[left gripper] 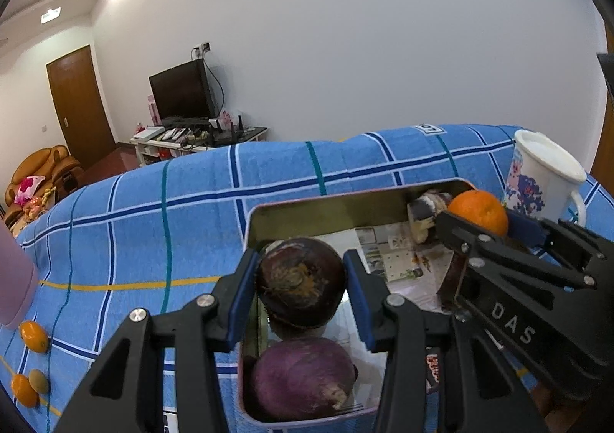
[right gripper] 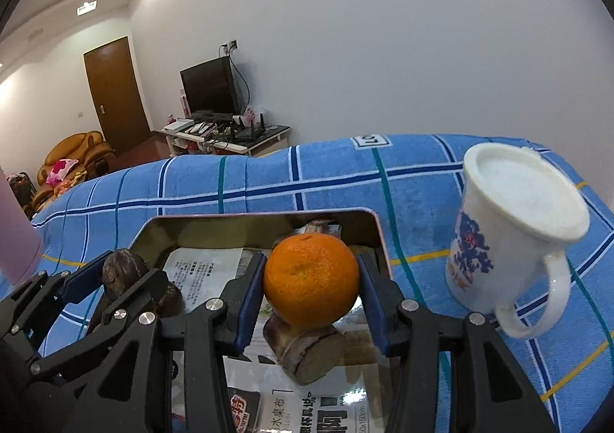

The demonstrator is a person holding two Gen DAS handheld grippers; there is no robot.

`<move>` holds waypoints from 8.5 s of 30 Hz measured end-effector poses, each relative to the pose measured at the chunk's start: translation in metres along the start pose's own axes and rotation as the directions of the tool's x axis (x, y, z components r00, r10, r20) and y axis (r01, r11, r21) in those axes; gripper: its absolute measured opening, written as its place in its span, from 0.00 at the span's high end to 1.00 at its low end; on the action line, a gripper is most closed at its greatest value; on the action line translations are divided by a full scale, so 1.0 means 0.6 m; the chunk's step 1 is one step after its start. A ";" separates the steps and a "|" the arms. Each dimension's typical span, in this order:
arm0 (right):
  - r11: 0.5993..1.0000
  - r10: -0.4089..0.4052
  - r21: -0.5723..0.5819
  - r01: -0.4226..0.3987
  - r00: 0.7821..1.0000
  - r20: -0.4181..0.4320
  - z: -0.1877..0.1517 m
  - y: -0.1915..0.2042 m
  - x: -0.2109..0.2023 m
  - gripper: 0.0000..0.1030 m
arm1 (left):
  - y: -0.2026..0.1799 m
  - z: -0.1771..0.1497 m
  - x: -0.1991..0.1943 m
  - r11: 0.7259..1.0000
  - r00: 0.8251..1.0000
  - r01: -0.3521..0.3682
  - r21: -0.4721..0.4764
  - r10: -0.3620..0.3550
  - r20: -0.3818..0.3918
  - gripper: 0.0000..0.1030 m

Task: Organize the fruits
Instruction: 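Open both grippers to drop the orange and mangosteen into the tin, then move both grippers back to the remaining fruits beside the kettle, then grasp the small brown-green fruit with the right gripper while the left gripper grasps an orange, then carry the small fruit with the right gripper into the tin while the left gripper carries the orange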

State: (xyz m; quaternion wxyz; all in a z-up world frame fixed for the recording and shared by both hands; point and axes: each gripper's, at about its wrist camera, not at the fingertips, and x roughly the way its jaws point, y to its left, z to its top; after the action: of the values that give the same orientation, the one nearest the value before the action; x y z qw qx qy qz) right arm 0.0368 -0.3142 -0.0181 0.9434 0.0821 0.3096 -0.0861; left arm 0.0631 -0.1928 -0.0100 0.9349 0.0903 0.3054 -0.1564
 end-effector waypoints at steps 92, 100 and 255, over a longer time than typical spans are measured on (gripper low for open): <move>0.998 0.041 -0.064 -0.019 0.934 0.354 -0.061 0.123 -0.147 0.18 | 0.234 -0.109 -0.138 0.952 0.959 -0.255 -0.172 0.271 0.080 0.00; 0.990 0.089 -0.130 -0.049 0.941 0.328 -0.073 0.184 -0.142 0.18 | 0.271 -0.119 -0.144 0.941 0.952 -0.287 -0.181 0.301 0.057 0.00; 0.977 0.113 -0.200 -0.073 0.975 0.193 -0.019 0.132 -0.093 0.73 | 0.126 -0.025 -0.098 0.987 0.988 0.115 -0.116 -0.101 0.118 0.64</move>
State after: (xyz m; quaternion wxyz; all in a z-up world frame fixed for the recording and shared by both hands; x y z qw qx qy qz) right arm 0.0030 -0.2284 0.0140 0.9766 -0.0041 0.2144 -0.0193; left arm 0.0364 -0.1042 0.0190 0.9444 0.0074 0.2662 -0.1928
